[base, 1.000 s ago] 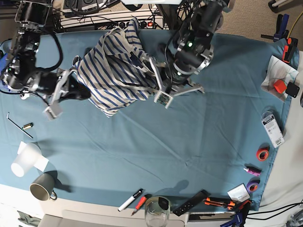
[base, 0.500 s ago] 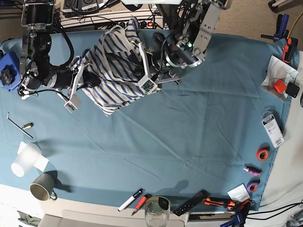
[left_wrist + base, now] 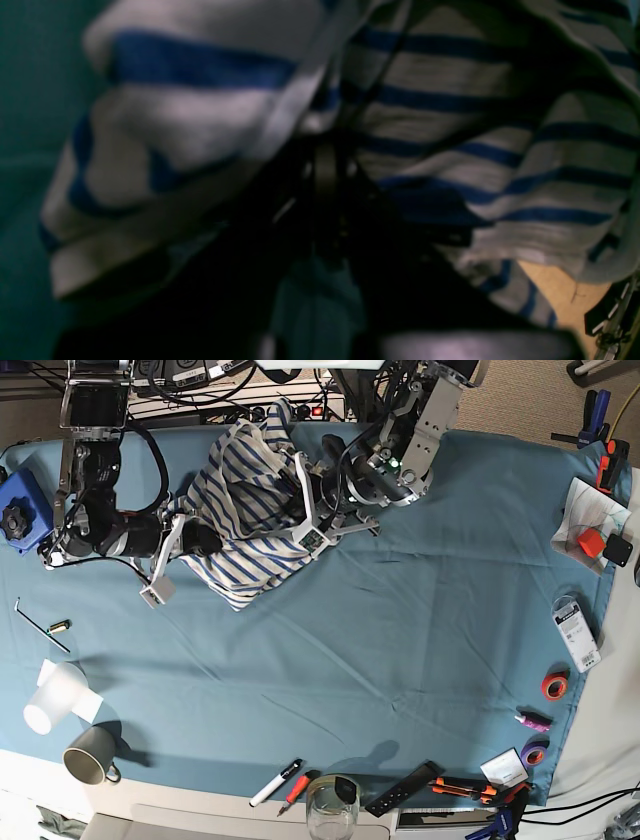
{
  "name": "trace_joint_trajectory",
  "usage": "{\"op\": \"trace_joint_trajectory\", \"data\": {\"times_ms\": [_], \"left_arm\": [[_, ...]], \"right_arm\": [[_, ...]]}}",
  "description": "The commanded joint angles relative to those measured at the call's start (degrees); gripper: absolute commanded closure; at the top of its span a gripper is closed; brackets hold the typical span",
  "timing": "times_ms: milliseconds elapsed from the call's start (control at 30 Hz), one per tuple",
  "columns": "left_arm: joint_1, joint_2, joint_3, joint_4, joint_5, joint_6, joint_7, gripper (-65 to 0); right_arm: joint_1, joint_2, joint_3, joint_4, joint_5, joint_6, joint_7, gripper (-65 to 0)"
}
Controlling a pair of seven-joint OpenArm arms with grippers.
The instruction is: Fold the T-shirt properly
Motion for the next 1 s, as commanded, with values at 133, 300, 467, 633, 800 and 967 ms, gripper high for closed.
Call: {"op": "trace_joint_trajectory", "data": {"times_ms": [133,300,467,633,800,967], "left_arm": [[-2.4,0.3,0.0,6.3,0.3,2.6,0.9,0.0],[-3.0,0.3,0.0,10.1,1.5,2.6,2.1,0.0],[-2.5,0.3,0.0,10.5,9.0,6.9,5.6,0.0],[-2.5,0.3,-0.1,10.5,19.1,13.0,6.6,0.0],[-2.5,0.2,-5.1,10.5,21.9,13.1,7.0,0.0],[-2.4,-1.6,-14.4,10.5,17.8,12.5,8.1,0.0]], "right_arm": [[1.1,0.2,1.8,5.0,-3.6,-1.4,-0.3,0.0],[1.0,0.2,7.3,12.1,-3.7,-1.4,-0.3,0.0],[0.3,0.2,12.2,12.5,-3.8,-1.3,-0.3,0.0],[-0.9,0.2,18.3,12.5,-4.0,-1.3,-0.3,0.0],[-1.0,0.2,23.7,12.5,-4.0,-1.3,-0.3,0.0],[-2.4,0.2,24.9,12.5,-4.0,-1.3,-0.3,0.0]]}}
